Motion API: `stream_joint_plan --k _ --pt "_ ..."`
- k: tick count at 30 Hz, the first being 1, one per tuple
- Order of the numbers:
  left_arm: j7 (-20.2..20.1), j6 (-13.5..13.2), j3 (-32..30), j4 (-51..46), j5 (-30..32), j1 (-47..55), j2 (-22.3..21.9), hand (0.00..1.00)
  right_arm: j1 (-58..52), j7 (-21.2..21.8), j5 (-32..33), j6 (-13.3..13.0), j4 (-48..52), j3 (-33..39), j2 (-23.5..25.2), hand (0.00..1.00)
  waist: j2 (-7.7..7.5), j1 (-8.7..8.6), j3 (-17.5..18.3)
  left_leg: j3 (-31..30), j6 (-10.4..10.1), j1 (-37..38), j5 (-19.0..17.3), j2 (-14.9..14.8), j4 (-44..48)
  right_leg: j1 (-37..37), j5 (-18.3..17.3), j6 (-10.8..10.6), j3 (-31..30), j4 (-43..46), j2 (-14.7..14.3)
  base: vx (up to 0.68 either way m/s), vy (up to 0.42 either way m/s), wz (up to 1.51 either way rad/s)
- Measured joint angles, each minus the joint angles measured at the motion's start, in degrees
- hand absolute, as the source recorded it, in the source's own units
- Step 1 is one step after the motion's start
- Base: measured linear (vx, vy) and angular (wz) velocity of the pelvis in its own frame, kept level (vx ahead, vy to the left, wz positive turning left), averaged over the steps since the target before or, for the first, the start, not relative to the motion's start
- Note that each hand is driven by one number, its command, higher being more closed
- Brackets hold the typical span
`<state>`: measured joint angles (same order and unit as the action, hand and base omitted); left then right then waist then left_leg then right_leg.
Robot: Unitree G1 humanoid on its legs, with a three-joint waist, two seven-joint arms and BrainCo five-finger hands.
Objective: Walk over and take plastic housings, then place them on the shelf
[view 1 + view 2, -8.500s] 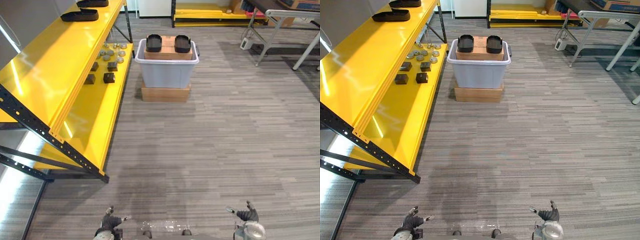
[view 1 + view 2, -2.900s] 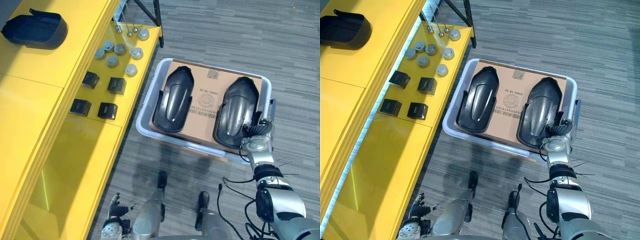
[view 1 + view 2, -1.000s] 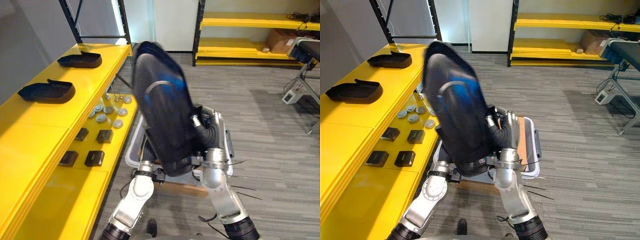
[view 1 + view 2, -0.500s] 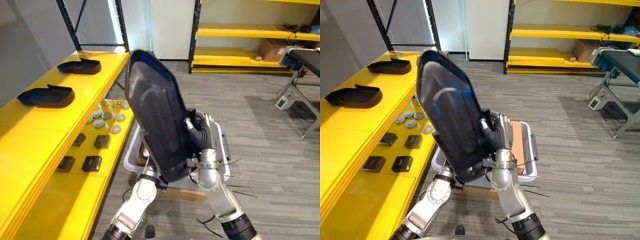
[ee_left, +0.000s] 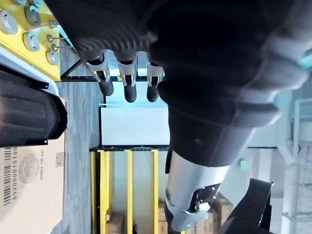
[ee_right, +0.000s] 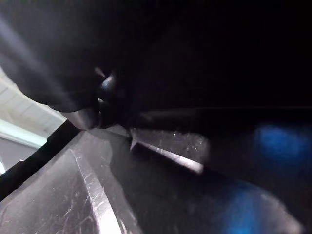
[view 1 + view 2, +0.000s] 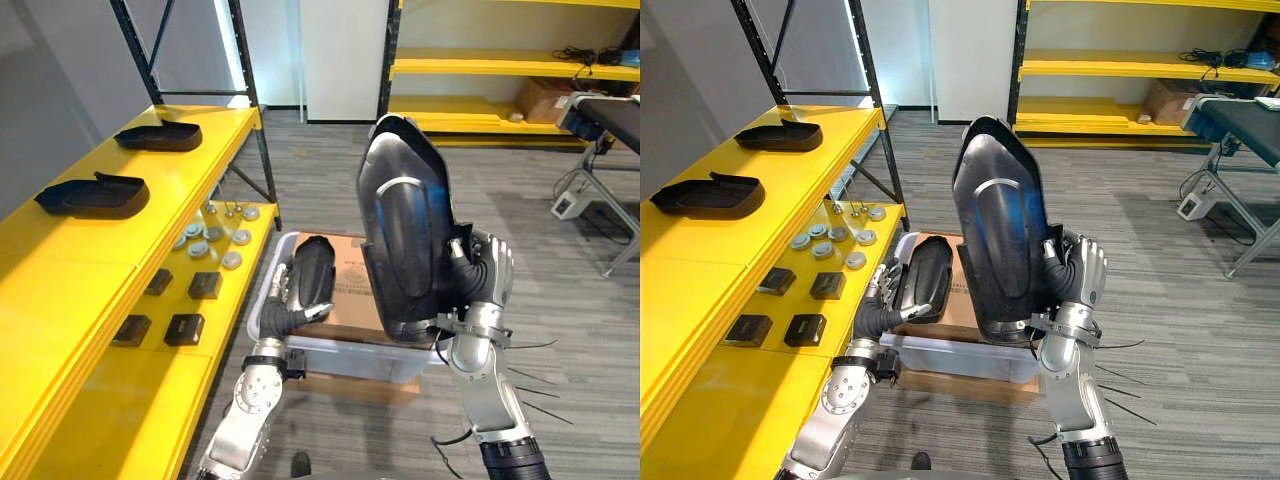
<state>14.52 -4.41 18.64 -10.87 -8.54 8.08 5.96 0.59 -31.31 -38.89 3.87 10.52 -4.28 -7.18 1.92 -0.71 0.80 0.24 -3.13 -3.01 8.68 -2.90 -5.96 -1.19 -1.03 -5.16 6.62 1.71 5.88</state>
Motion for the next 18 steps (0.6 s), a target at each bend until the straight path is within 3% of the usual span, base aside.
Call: stream_joint_plan --k 10,18 --pt "-1.72 -1.11 7.30 -2.00 -7.99 -0.16 0.03 0.00 0.13 0.10 -0.23 -0.05 -0.01 -5.09 -0.10 1.00 1.10 -0.04 0.72 0.06 0.00 -0.19 0.00 -0.07 0.00 0.23 0.00 0.00 -0.08 -0.03 -0.07 0.00 0.000 0.00" --pt "-3.02 -1.22 12.59 -2.11 -10.29 -0.81 0.37 0.00 0.38 0.11 0.16 -0.97 -0.19 -8.51 -0.02 1.00 1.10 0.00 0.73 0.13 0.00 -0.19 0.00 -0.06 0.00 0.29 0.00 0.00 -0.18 -0.02 -0.06 0.00 0.000 0.00"
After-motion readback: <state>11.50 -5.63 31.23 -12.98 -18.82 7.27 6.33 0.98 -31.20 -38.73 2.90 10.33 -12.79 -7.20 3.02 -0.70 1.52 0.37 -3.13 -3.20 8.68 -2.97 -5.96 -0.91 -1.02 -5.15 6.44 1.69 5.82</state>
